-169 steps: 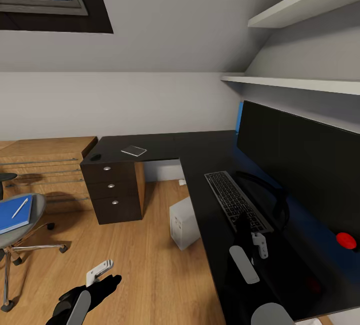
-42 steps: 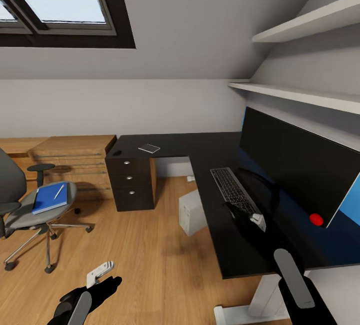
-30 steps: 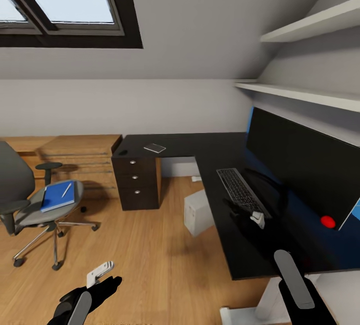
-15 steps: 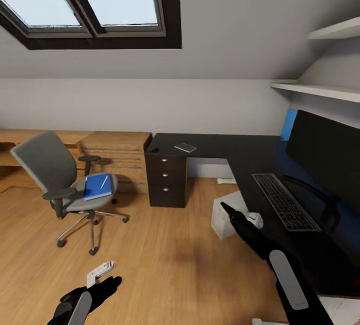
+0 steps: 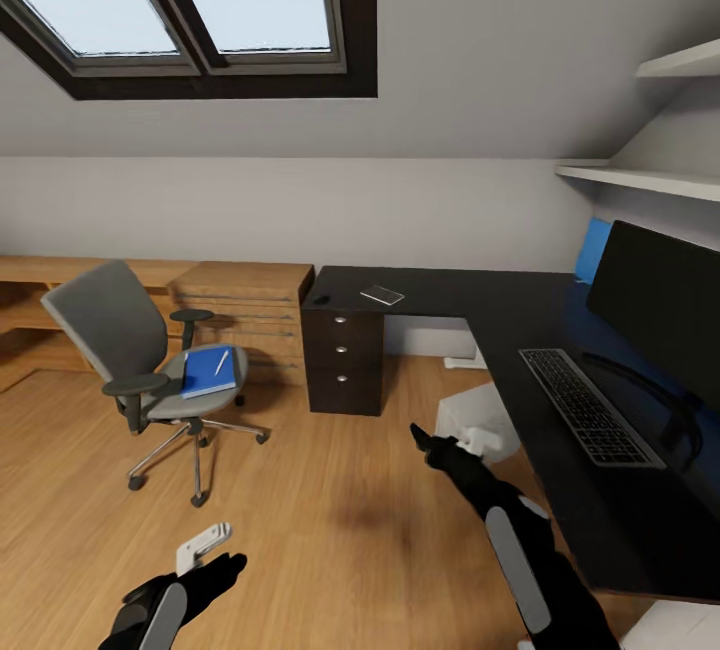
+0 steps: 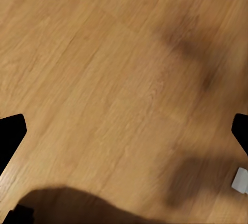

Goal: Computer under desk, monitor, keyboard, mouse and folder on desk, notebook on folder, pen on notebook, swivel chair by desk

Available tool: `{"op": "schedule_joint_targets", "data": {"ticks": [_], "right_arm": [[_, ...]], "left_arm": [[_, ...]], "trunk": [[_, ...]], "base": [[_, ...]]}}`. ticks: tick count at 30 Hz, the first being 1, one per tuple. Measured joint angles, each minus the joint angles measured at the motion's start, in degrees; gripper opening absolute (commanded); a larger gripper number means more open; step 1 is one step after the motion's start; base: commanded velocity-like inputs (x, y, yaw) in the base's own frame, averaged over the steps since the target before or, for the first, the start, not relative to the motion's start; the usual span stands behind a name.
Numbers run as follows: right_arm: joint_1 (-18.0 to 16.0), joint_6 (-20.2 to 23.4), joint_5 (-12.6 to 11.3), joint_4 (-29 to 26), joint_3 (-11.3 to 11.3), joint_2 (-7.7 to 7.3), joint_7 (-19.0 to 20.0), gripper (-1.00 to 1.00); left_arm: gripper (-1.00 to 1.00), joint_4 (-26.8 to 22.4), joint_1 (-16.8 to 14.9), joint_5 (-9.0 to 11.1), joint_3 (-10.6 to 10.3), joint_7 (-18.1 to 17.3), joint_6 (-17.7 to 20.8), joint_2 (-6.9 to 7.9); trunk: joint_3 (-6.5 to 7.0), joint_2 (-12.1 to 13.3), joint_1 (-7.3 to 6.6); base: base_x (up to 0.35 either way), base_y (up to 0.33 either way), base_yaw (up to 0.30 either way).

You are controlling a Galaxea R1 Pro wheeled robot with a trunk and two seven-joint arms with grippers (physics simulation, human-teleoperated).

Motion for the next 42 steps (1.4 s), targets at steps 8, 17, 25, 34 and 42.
{"op": "schedule_joint_targets", "data": {"ticks": [8,17,25,34,42], "right_arm": [[-1.8,-3.2,9.9,9.7,0.5,3.45,-6.6,1.00],[-12.9,-8.1,12.1,31.4,2.0,4.27,-18.2,1.00],[-18.8,-13.1,16.3,47.0,4.7,6.00,-21.1,1.00],[-19.5,-20.2,18.7,55.9,4.9,6.04,-23.0,1.00],[-19.5,-33.4,18.9,65.6,4.8,5.96,-23.4,1.00]], "left_arm": [[1.00,1.9,0.0,-0.2,-3.5,0.0,-1.0,0.05],[1.00,2.3,0.0,-0.3,-4.5,-0.2,-5.1,0.14],[1.00,6.8,0.0,-0.5,-4.8,-0.3,-6.3,0.19],[1.00,16.8,0.0,-5.2,-8.0,-0.4,-20.1,0.07],[1.00,24.7,0.0,-7.0,-9.5,-0.6,-29.2,-0.06]], "trunk": [[0.00,0.0,0.00],[0.00,0.0,0.00],[0.00,0.0,-0.01],[0.00,0.0,-0.03],[0.00,0.0,-0.03]], "base": [[0.000,0.001,0.000],[0.000,0.000,0.000],[0.032,0.000,0.000],[0.266,0.000,0.000],[0.316,0.000,0.000]]}}
